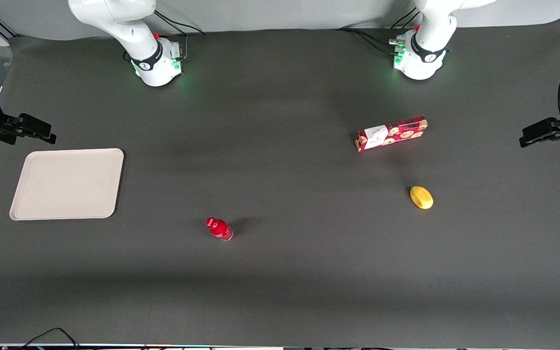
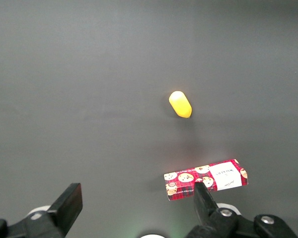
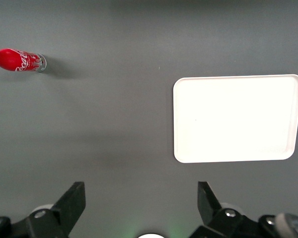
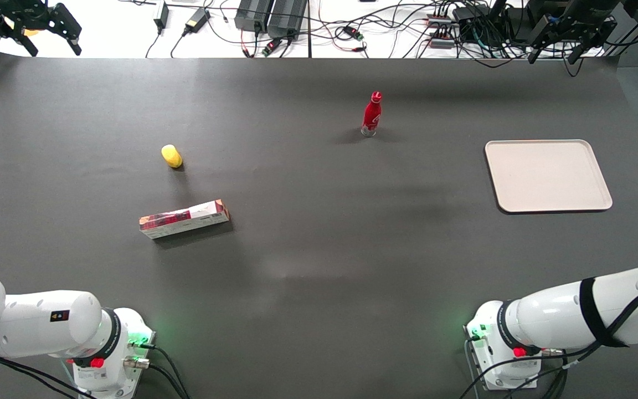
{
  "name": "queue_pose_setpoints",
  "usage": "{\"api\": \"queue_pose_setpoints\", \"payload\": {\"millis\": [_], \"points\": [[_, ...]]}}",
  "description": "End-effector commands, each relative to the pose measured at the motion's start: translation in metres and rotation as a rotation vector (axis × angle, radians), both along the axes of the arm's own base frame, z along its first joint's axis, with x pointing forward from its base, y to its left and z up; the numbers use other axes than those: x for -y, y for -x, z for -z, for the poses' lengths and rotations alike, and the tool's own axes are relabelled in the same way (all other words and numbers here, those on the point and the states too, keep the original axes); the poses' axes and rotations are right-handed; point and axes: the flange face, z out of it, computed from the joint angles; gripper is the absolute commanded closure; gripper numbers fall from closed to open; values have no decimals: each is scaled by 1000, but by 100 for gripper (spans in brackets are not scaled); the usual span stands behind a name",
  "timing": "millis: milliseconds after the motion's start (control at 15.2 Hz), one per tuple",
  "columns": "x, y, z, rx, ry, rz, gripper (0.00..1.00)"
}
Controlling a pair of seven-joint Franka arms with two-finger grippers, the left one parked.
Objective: Place coke bottle on tray
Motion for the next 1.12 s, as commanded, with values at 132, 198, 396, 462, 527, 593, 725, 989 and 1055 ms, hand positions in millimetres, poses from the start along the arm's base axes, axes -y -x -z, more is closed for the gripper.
{"api": "queue_pose_setpoints", "payload": {"millis": [132,198,396,462,527,593,725,989,1055], "points": [[1,-4,-9,16,6,11,0],[2,-4,-9,18,14,11,0],[-2,-2,-16,26,21,-12,0],[-6,-2,-17,26,21,-21,0],[-15,-3,-17,27,18,-34,0],[-29,-6,-21,38,14,-44,0],[-70,-17,-34,64,8,-96,0],[-166,-47,-8,46,-12,-66,0],[-187,-54,8,27,-17,-48,0]]}}
